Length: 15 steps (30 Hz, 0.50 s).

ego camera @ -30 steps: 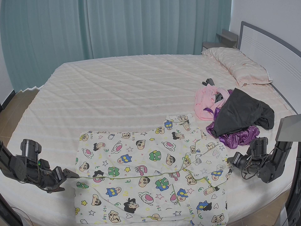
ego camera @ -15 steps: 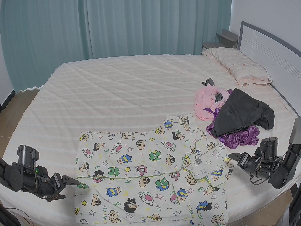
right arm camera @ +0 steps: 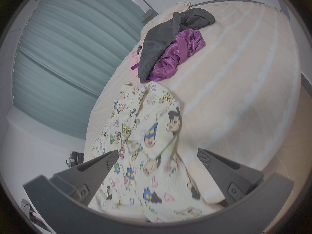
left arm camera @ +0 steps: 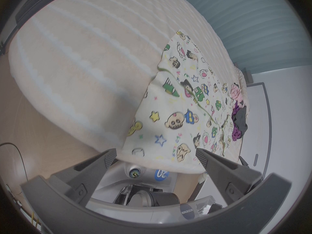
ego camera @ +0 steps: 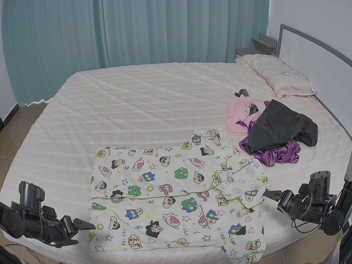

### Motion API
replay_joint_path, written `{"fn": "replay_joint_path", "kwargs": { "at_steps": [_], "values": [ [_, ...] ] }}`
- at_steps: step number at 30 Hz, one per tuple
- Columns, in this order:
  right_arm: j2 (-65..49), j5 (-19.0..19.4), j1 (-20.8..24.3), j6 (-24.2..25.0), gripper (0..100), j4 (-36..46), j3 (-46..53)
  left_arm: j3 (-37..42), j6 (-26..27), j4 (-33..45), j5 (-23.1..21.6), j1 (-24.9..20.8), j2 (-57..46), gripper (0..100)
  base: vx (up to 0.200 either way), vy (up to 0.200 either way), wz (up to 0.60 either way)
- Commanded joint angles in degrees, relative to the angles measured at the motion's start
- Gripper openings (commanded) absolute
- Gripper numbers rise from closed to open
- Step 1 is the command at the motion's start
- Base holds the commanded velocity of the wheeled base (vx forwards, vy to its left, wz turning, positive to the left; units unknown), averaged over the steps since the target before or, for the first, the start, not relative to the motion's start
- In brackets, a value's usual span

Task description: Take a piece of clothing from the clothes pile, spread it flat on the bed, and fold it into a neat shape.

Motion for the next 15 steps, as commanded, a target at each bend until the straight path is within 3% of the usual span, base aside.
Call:
{"fn": "replay_joint_path", "kwargs": {
  "at_steps": [1, 8, 12, 15],
  "values": [
    [-0.5, 0.3, 1.1, 0.3, 100, -0.2, 1.9, 0.5, 0.0, -0.2, -0.1, -0.3, 0.2, 100, -0.200, 0.000, 0.00],
    [0.2, 0.3, 1.8, 0.3, 100, -0.4, 1.8, 0.2, -1.5, -2.0, -0.6, -0.5, 3.9, 100, 0.000, 0.000, 0.00],
    [0.2, -0.2, 2.0, 0.3, 100, -0.5, 1.9, 0.0, -5.4, -4.7, -0.5, -1.4, 4.8, 100, 0.000, 0.000, 0.00],
    [0.3, -0.2, 2.3, 0.3, 100, -0.4, 1.8, 0.3, -11.5, -10.5, 0.8, -3.8, 6.9, 100, 0.000, 0.000, 0.00]
  ]
}}
